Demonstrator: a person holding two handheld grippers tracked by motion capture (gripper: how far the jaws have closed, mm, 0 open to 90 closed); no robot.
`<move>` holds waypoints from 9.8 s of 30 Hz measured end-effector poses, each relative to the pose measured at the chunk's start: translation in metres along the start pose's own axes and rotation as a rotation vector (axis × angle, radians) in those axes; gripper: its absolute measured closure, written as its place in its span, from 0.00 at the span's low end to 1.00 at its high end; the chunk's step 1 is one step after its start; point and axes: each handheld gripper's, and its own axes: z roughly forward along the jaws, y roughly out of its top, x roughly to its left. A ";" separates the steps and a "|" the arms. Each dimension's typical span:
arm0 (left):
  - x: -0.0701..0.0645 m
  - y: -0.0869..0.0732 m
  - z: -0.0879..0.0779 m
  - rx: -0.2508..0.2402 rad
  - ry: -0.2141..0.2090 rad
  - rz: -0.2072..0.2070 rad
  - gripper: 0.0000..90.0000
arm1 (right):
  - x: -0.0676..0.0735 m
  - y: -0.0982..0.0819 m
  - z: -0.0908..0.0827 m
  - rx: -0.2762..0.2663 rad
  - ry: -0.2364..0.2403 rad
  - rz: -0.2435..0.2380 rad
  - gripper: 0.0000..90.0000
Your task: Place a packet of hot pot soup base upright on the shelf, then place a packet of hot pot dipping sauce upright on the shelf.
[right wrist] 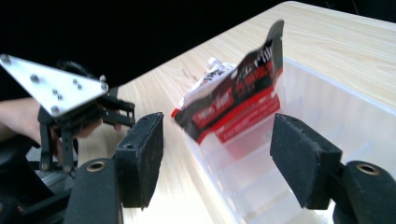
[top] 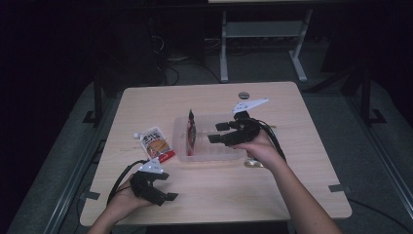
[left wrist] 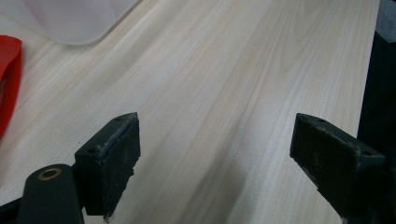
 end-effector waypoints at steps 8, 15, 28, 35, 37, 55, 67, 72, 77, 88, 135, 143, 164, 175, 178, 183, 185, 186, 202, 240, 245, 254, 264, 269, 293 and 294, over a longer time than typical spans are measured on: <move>0.001 0.000 -0.001 -0.006 0.004 -0.001 0.18 | 0.010 -0.017 -0.012 0.069 -0.079 -0.057 0.32; 0.001 -0.001 -0.002 -0.007 0.008 0.015 0.19 | 0.017 -0.038 -0.025 0.088 -0.119 -0.081 0.31; 0.002 -0.001 -0.005 -0.022 0.026 0.001 0.19 | 0.029 -0.082 -0.052 0.126 -0.180 -0.089 0.29; 0.002 -0.001 -0.007 -0.016 0.041 -0.004 0.26 | 0.033 -0.112 -0.069 0.134 -0.250 -0.071 0.27; 0.003 -0.001 -0.009 -0.016 0.050 0.000 0.27 | 0.033 -0.121 -0.072 0.145 -0.269 -0.059 0.27; 0.026 0.013 -0.032 -0.047 0.145 -0.085 1.00 | 0.033 -0.154 -0.087 0.175 -0.319 0.004 0.25; 0.061 0.033 -0.034 -0.076 0.275 -0.114 1.00 | 0.031 -0.157 -0.085 0.194 -0.320 0.009 0.25; 0.076 0.040 -0.027 -0.082 0.318 -0.128 1.00 | 0.029 -0.158 -0.085 0.198 -0.325 0.015 0.25; 0.088 0.049 -0.012 -0.064 0.345 -0.150 1.00 | 0.027 -0.158 -0.086 0.195 -0.327 0.014 0.25; 0.107 0.050 0.016 -0.026 0.334 -0.214 1.00 | 0.024 -0.159 -0.088 0.190 -0.340 0.032 0.25; 0.113 0.000 -0.028 0.070 0.354 -0.288 1.00 | 0.023 -0.159 -0.086 0.197 -0.336 0.038 0.24; 0.118 0.000 -0.043 0.010 0.380 -0.313 1.00 | 0.022 -0.159 -0.086 0.199 -0.337 0.040 0.24; 0.157 0.018 -0.017 0.031 0.295 -0.200 0.19 | 0.019 -0.159 -0.085 0.212 -0.331 0.049 0.24; 0.165 0.008 -0.009 0.055 0.276 -0.151 0.14 | 0.019 -0.160 -0.084 0.215 -0.329 0.056 0.24; 0.164 0.006 -0.009 0.039 0.276 -0.144 0.14 | 0.018 -0.160 -0.084 0.215 -0.329 0.057 0.24; 0.162 0.005 -0.014 0.039 0.261 -0.136 0.28 | 0.019 -0.160 -0.084 0.220 -0.331 0.053 0.24; 0.161 0.005 -0.016 0.041 0.262 -0.132 0.37 | 0.019 -0.160 -0.084 0.219 -0.330 0.052 0.24; 0.161 0.005 -0.017 0.038 0.267 -0.129 0.41 | 0.019 -0.160 -0.084 0.220 -0.331 0.052 0.24; 0.163 0.003 -0.029 -0.042 0.167 -0.199 0.99 | 0.019 -0.161 -0.084 0.228 -0.329 0.055 0.24; 0.035 0.004 -0.039 0.005 -0.101 -0.039 1.00 | 0.019 -0.160 -0.084 0.222 -0.333 0.062 0.24; 0.022 0.022 -0.020 0.017 -0.149 0.012 1.00 | 0.018 -0.159 -0.084 0.220 -0.332 0.060 0.24; -0.001 0.061 0.019 0.044 -0.208 0.102 1.00 | 0.017 -0.159 -0.086 0.216 -0.331 0.055 0.24; -0.012 0.080 0.069 0.105 -0.233 0.137 0.99 | 0.018 -0.158 -0.085 0.216 -0.330 0.051 0.24; -0.014 0.080 0.068 0.076 -0.240 0.128 0.81 | 0.018 -0.158 -0.084 0.220 -0.328 0.052 0.24; -0.017 0.061 0.048 0.074 -0.057 0.189 1.00 | 0.020 -0.158 -0.082 0.232 -0.313 0.073 0.24; -0.016 0.060 0.048 0.076 -0.056 0.185 1.00 | 0.020 -0.157 -0.081 0.230 -0.310 0.083 0.24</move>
